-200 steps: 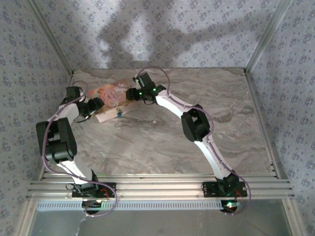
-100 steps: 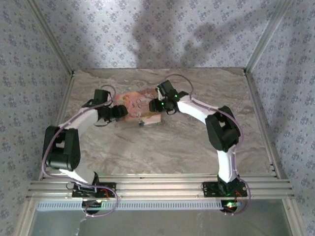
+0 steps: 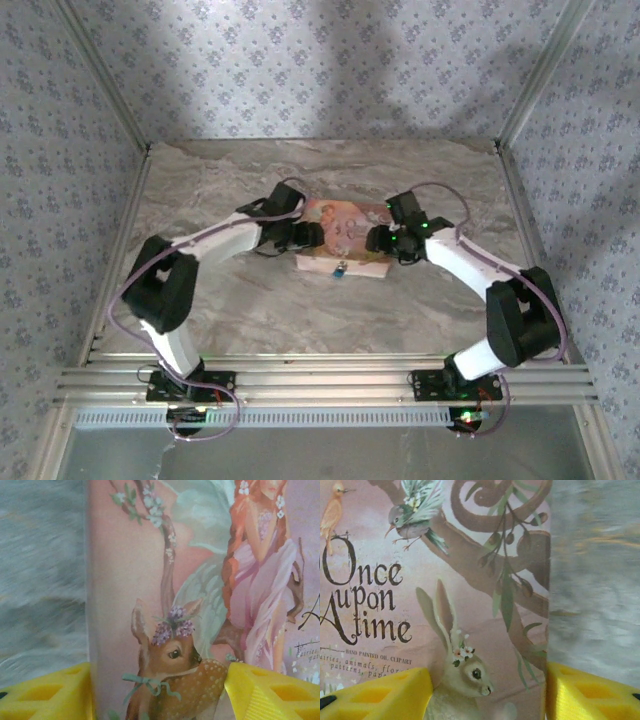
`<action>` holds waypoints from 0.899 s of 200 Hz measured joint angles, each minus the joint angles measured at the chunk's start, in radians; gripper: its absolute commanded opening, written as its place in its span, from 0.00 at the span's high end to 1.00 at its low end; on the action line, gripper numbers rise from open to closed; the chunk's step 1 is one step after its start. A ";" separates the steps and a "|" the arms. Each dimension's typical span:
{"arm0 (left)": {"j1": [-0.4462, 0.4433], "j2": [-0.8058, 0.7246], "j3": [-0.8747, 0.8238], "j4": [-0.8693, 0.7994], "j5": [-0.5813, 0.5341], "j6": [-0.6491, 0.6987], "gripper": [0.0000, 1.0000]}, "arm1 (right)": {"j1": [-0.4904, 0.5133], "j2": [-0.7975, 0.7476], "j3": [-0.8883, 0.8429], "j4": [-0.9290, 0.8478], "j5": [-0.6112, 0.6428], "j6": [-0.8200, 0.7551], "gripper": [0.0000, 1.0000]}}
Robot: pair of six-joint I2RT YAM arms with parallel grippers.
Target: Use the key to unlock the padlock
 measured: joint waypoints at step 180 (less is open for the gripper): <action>0.039 0.568 0.990 -0.436 0.033 0.249 0.24 | -0.340 0.328 0.354 -0.089 -0.269 -0.117 0.23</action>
